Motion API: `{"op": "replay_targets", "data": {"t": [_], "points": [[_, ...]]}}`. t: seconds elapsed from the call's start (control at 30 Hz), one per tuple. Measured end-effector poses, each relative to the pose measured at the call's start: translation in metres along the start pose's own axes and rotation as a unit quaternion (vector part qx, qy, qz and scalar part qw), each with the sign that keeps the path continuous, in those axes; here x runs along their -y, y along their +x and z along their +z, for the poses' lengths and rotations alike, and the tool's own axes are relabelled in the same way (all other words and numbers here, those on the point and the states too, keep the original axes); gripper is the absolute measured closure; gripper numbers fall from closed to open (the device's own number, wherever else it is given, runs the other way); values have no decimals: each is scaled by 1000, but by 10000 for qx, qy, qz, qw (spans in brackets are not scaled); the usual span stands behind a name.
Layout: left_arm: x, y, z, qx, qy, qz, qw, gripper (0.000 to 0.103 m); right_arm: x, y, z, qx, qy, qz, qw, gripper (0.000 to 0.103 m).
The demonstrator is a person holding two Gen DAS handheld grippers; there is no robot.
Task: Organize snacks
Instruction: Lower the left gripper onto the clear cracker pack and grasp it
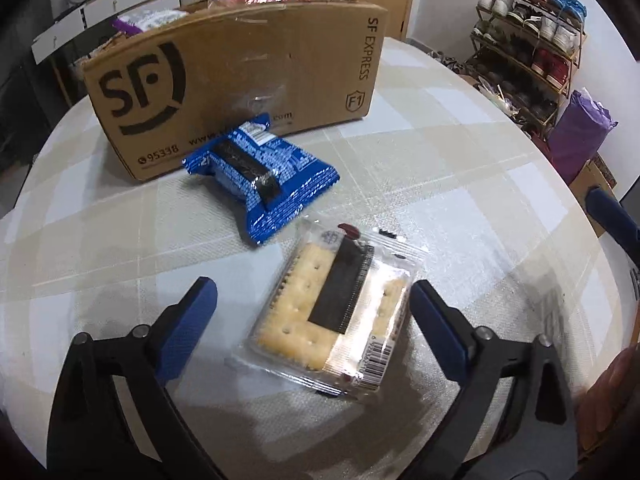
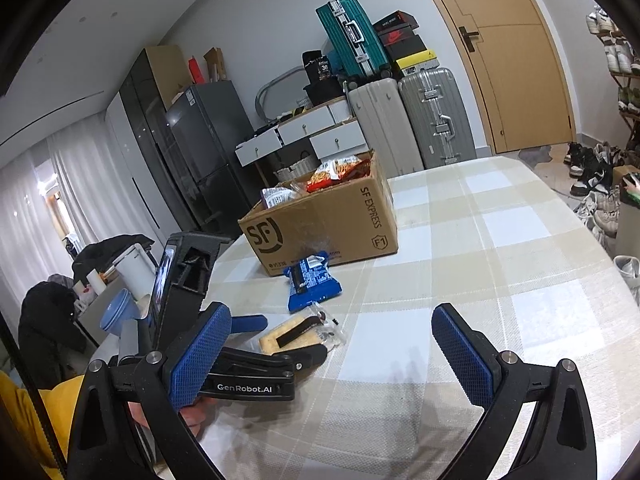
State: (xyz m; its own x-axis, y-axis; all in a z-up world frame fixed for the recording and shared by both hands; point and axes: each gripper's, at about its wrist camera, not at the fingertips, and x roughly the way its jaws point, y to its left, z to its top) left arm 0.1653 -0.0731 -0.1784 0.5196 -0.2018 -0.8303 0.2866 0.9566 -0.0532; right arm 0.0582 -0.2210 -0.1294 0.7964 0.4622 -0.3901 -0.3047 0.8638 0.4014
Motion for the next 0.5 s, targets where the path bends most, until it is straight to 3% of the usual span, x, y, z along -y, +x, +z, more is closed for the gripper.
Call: {"op": "replay_targets", "data": {"t": [0.1,0.5], "points": [[4,-4,2,91,124,-22,9999,46,1,0,-1,-13,37,23,10000,1],[4,-19,3,224,-31,9,9997,48,-7,-4,1,-204,0,-153,9997,1]]}}
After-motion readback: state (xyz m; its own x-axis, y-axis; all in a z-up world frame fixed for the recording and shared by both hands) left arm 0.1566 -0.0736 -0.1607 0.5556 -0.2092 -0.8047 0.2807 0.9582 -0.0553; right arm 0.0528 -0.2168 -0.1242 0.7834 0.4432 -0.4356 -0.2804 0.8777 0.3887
